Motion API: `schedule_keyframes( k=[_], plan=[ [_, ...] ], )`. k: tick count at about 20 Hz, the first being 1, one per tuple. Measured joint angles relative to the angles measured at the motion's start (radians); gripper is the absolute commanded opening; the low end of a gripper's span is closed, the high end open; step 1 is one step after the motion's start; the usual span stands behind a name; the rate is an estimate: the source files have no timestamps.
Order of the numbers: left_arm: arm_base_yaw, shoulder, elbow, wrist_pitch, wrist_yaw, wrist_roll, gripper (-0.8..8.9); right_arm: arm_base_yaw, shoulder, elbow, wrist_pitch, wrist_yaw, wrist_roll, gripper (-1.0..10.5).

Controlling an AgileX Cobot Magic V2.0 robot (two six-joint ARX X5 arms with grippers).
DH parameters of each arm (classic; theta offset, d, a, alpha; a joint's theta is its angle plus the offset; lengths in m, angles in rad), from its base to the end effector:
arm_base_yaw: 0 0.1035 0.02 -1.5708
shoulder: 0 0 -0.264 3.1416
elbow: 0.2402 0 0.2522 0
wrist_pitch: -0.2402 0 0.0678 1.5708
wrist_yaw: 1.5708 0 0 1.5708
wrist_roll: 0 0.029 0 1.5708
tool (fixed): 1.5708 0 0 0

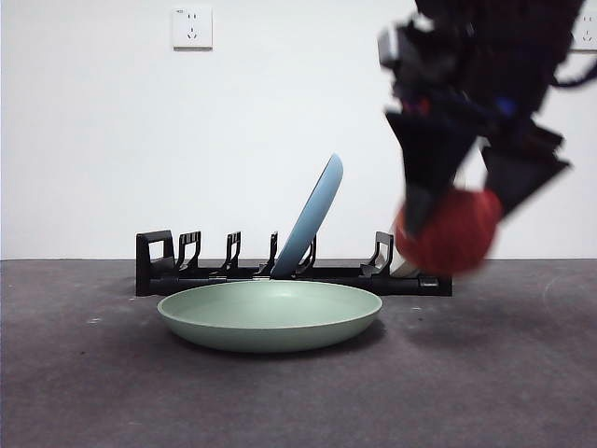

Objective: Take the green plate from the plate rack,put the plate on the table,take the apple from the table,put the apple in the plate

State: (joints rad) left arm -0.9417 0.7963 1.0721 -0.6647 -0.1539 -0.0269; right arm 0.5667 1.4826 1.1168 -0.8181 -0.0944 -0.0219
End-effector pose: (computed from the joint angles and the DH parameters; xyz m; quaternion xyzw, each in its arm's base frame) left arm 0.0883 -0.1138 0.3801 0.0884 0.1700 -0.3743 0.9073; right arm 0.2377 0.1545 0.2454 -0.1391 0.5395 0.2753 0.7835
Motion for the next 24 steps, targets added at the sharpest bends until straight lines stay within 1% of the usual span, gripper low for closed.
schedule_keyframes(
  k=[2, 5, 9, 13, 18, 23, 24],
  plan=[
    [0.0, 0.0, 0.0, 0.0, 0.0, 0.0, 3.77, 0.019, 0.007, 0.064, 0.022, 0.001, 0.001, -0.2],
    [0.0, 0.0, 0.0, 0.0, 0.0, 0.0, 3.77, 0.077, 0.057, 0.154, 0.085, 0.002, 0.0, -0.2],
    [0.0, 0.0, 0.0, 0.0, 0.001, 0.0, 3.77, 0.121, 0.223, 0.279, 0.108, 0.02, 0.0, -0.2],
    [0.0, 0.0, 0.0, -0.001, 0.001, 0.0, 3.77, 0.127, 0.413, 0.38, 0.113, 0.024, -0.012, -0.2],
    [0.0, 0.0, 0.0, -0.005, 0.001, 0.0, 3.77, 0.127, 0.515, 0.392, 0.138, 0.027, -0.027, -0.2],
    [0.0, 0.0, 0.0, -0.013, 0.0, 0.0, 3.77, 0.128, 0.521, 0.394, 0.138, 0.044, -0.042, -0.2],
    [0.0, 0.0, 0.0, -0.016, 0.0, 0.0, 3.77, 0.128, 0.521, 0.394, 0.138, 0.044, -0.043, 0.0]
  ],
)
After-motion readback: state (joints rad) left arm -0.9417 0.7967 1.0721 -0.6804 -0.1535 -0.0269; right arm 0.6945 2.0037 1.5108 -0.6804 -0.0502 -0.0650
